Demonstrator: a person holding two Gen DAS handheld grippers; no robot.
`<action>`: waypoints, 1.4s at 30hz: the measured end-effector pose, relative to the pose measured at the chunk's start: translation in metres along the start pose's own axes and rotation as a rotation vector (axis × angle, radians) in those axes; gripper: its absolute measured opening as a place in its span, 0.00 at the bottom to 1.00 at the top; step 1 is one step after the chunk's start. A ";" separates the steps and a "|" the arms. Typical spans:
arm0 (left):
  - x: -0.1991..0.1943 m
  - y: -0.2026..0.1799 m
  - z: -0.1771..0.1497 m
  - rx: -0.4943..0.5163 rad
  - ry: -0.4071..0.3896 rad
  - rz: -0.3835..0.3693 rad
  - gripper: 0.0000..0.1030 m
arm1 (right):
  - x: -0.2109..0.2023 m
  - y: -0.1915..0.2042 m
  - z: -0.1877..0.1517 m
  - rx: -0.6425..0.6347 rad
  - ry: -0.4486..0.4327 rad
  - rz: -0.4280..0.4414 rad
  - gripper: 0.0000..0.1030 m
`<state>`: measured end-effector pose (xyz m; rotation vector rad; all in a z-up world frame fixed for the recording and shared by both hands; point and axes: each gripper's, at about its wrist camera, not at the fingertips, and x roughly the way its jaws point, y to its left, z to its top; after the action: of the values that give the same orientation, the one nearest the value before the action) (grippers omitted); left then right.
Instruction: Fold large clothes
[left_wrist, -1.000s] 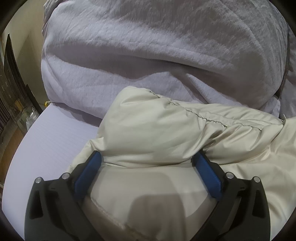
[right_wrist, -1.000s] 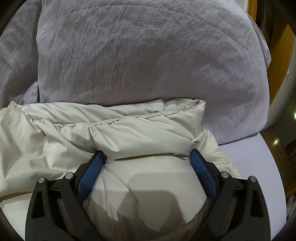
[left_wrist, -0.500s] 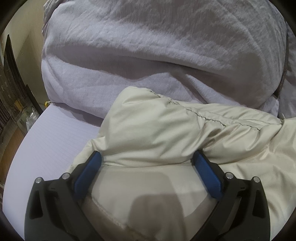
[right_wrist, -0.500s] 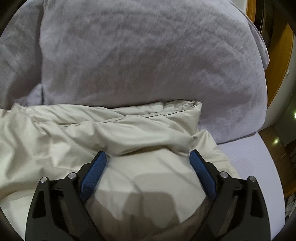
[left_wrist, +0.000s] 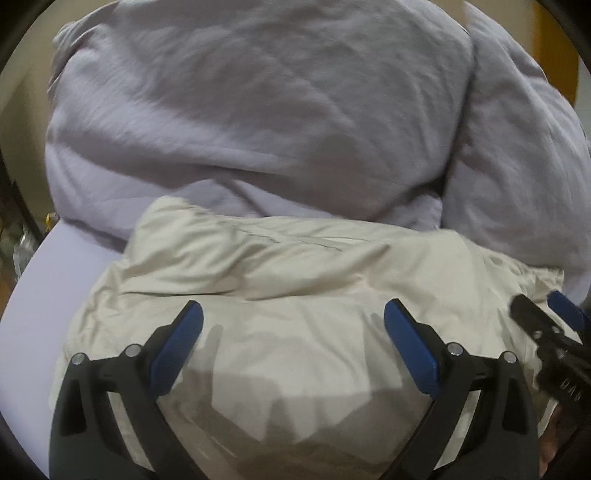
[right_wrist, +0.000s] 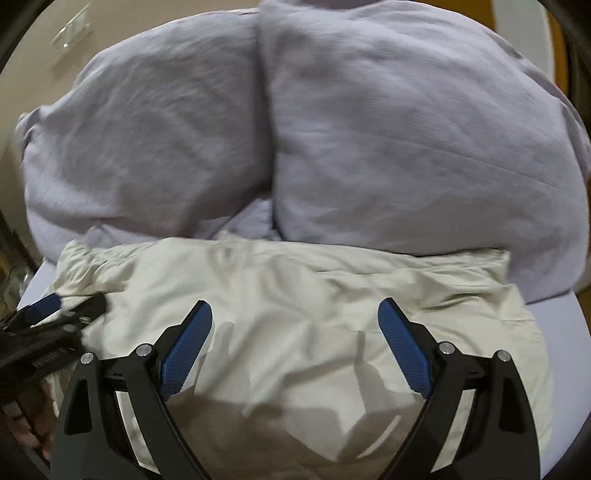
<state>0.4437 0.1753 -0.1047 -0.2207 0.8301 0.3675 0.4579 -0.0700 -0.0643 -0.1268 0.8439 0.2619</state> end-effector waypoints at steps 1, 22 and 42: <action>0.005 -0.004 -0.002 0.013 0.003 0.007 0.95 | 0.006 0.005 -0.003 -0.011 0.008 -0.003 0.91; 0.060 -0.003 -0.027 0.010 0.015 0.083 0.97 | 0.057 0.015 -0.019 0.013 0.018 0.001 0.92; -0.014 0.029 -0.013 -0.003 0.061 0.081 0.97 | -0.026 -0.030 -0.028 0.091 0.018 -0.105 0.93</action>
<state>0.4148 0.1939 -0.1038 -0.2022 0.9002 0.4399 0.4298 -0.1098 -0.0627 -0.0882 0.8631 0.1233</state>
